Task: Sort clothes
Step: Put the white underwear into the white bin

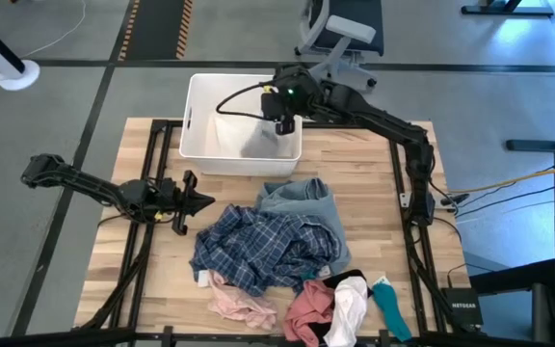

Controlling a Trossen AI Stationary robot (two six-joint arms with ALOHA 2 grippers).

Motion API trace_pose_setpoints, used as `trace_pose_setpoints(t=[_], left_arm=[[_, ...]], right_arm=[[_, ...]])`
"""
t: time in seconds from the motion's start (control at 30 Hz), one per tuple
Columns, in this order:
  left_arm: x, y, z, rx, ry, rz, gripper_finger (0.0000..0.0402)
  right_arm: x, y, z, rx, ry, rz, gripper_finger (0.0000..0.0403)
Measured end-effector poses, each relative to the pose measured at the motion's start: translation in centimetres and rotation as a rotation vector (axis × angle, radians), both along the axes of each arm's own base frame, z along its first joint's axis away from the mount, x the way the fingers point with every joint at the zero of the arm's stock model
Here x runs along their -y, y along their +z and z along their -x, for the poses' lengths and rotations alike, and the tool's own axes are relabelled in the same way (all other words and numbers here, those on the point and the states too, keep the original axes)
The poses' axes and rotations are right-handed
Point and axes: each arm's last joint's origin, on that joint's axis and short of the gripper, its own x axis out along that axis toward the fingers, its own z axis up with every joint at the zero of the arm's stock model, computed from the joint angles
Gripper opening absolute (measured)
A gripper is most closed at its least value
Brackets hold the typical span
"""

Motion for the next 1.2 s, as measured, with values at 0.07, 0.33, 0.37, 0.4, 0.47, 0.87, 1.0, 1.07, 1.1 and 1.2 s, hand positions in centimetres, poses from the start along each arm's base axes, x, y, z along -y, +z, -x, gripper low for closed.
trace_pose_setpoints(t=[0.07, 0.33, 0.37, 0.4, 0.47, 0.87, 1.0, 1.07, 1.1, 1.2], left_arm=[[0.0, 0.0, 0.0, 0.0, 0.0, 0.0, 0.0], [0.0, -0.1, 0.0, -0.009, 0.0, -0.002, 0.0], [0.0, -0.1, 0.0, -0.009, 0.0, -0.002, 0.0], [0.0, -0.1, 0.0, -0.009, 0.0, -0.002, 0.0], [0.0, -0.1, 0.0, -0.009, 0.0, -0.002, 0.0], [0.0, -0.1, 0.0, -0.008, -0.006, 0.023, 0.0], [0.0, -0.1, 0.0, -0.007, -0.006, 0.024, 0.0], [0.0, -0.1, 0.0, -0.008, -0.006, 0.024, 0.0], [0.0, -0.1, 0.0, -0.007, -0.006, 0.024, 0.0], [0.0, -0.1, 0.0, -0.007, -0.006, 0.024, 0.0]], right_arm=[[-1.4, 1.3, 0.4, 0.001, 0.031, 0.016, 0.0256], [-8.5, 4.2, 3.1, -0.016, 0.19, 0.008, 0.0255], [-9.5, 4.3, 3.6, -0.028, 0.212, -0.008, 0.0255], [-10.5, 4.4, 3.9, -0.045, 0.238, -0.028, 0.0255], [-12.5, 4.3, 4.7, -0.082, 0.296, -0.078, 0.0255], [-25.9, 1.2, 7.9, -0.29, 0.545, -0.226, 0.0255], [-30.1, -1.4, 8.9, -0.343, 0.557, -0.217, 0.0255], [-32.0, -3.2, 9.5, -0.382, 0.565, -0.221, 0.0255], [-32.9, -4.1, 9.8, -0.399, 0.56, -0.232, 0.0255], [-35.1, -6.7, 10.5, -0.417, 0.55, -0.278, 0.0255]])
